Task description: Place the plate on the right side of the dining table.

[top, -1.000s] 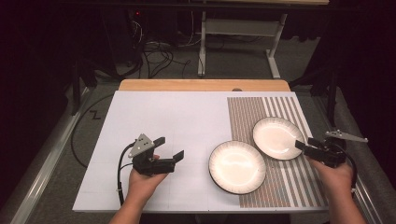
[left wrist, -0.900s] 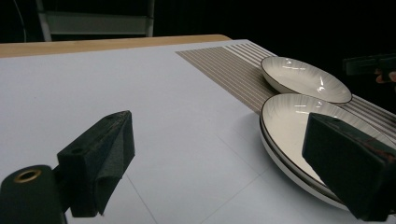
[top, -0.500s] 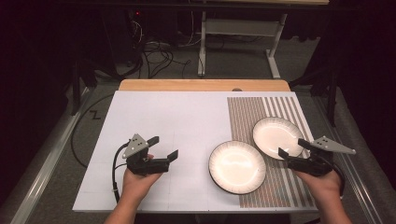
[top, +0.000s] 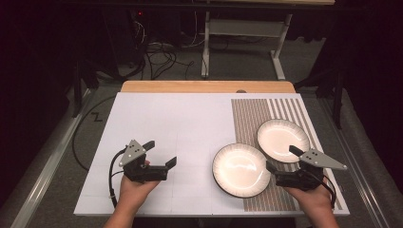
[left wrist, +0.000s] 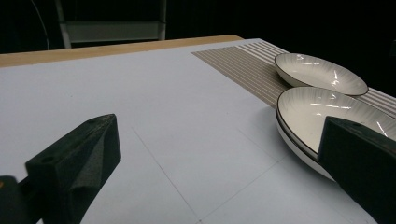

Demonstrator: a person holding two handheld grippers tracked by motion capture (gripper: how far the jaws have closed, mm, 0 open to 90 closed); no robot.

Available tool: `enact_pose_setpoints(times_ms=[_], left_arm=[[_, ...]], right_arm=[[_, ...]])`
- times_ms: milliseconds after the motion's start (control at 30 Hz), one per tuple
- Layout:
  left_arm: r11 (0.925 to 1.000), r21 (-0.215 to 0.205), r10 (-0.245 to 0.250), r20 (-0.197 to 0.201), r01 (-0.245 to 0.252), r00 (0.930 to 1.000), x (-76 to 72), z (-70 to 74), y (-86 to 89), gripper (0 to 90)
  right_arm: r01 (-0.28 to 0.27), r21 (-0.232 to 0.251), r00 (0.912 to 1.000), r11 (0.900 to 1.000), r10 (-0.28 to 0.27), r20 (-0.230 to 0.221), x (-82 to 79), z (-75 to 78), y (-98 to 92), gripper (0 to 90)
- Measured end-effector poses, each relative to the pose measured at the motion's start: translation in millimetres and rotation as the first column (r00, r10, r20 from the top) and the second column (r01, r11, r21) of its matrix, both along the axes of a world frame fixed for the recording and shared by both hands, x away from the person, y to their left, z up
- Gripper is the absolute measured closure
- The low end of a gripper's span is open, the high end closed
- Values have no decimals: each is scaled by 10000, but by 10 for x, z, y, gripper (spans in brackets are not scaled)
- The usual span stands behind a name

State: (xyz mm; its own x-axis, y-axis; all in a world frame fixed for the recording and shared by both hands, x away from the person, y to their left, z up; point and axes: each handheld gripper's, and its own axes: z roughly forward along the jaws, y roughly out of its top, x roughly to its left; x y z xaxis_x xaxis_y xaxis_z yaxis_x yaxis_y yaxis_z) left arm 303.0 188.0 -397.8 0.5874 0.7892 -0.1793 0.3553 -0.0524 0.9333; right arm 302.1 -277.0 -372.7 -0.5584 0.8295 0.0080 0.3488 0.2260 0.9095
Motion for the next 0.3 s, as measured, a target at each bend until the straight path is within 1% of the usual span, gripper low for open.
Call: enact_pose_setpoints(times_ms=[133,167,200,233,300], left_arm=[[9999,70,124,61,-124,9999,-3,1,7,1],[9998,68,176,192,-178,9997,-4,4,5,1],[9998,68,176,192,-178,9997,-4,4,5,1],[9999,72,155,226,-157,9996,-3,8,1,1],[9999,-96,-41,298,44,9995,-1,14,-30,2]], right_arm=[[-40,-19,10000,10000,40,44,-4,-3,2,10],[-32,-47,10000,10000,32,86,-11,-7,2,10],[-24,-30,10000,10000,25,83,-19,-7,0,10],[-24,-30,10000,10000,25,83,-19,-7,0,10],[-3,-10,9999,10000,3,165,-33,3,-17,10]])
